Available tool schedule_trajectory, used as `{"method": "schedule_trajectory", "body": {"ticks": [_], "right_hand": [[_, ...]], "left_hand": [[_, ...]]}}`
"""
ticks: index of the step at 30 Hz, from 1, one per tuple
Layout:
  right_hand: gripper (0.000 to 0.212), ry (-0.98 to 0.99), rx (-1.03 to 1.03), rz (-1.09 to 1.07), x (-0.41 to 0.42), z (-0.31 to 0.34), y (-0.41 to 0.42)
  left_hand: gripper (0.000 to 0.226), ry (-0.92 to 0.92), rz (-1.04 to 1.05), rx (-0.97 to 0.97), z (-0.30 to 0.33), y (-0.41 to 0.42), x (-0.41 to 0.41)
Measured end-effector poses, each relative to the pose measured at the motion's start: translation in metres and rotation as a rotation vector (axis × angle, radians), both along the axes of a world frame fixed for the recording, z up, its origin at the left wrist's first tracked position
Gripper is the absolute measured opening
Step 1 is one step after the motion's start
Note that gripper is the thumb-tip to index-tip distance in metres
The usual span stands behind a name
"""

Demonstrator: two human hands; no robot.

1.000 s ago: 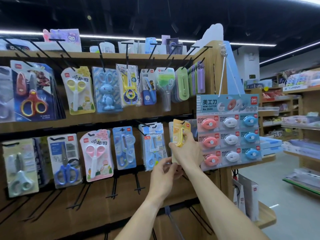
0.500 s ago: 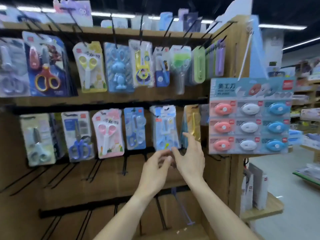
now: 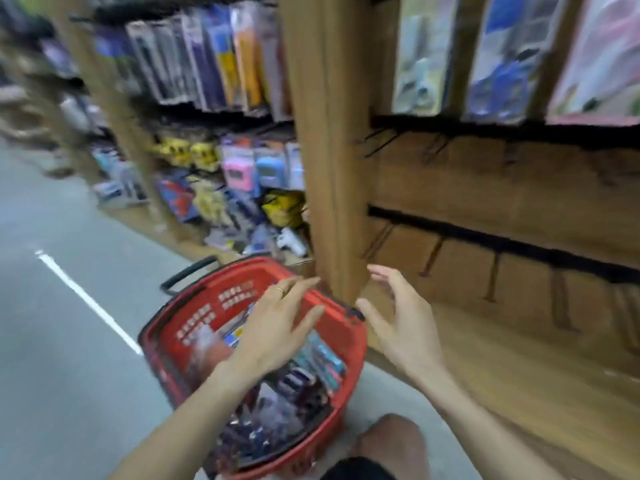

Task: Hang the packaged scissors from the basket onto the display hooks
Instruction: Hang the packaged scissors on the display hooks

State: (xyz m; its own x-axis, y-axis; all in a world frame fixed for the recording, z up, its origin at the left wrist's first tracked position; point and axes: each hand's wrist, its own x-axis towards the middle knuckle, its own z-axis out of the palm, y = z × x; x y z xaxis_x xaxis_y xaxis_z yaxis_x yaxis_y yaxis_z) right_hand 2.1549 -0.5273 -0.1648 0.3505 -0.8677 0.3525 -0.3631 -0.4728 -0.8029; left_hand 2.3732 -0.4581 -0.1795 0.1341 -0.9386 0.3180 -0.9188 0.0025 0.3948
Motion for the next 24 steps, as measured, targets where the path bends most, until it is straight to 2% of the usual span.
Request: {"method": "schedule_trajectory", "body": {"ticks": [5, 9, 12, 17, 21, 24], "right_hand": [[0.052, 0.093, 0.169, 0.166, 0.082, -0.08, 0.025], [0.056, 0.236, 0.327, 0.158, 0.093, -0.12, 0.036], [0.056, 0.314, 0.374, 0.151, 0.094, -0.134, 0.037], [0.054, 0.418, 0.24, 0.153, 0.099, -0.146, 0.041], [0.048, 0.575, 0.028, 0.151, 0.1, -0.158, 0.049], [0.049, 0.59, -0.016, 0.13, 0.102, -0.161, 0.048]], "left_hand": [[0.067, -0.009, 0.229, 0.201, -0.056, 0.065, 0.08], [0.051, -0.079, 0.243, 0.271, -0.092, 0.09, 0.102], [0.05, -0.103, 0.234, 0.304, -0.11, 0.095, 0.114], [0.04, -0.065, 0.229, 0.325, -0.135, 0.098, 0.115], [0.048, -0.093, 0.287, 0.361, -0.143, 0.095, 0.109], [0.047, -0.11, 0.305, 0.376, -0.145, 0.095, 0.11]]}}
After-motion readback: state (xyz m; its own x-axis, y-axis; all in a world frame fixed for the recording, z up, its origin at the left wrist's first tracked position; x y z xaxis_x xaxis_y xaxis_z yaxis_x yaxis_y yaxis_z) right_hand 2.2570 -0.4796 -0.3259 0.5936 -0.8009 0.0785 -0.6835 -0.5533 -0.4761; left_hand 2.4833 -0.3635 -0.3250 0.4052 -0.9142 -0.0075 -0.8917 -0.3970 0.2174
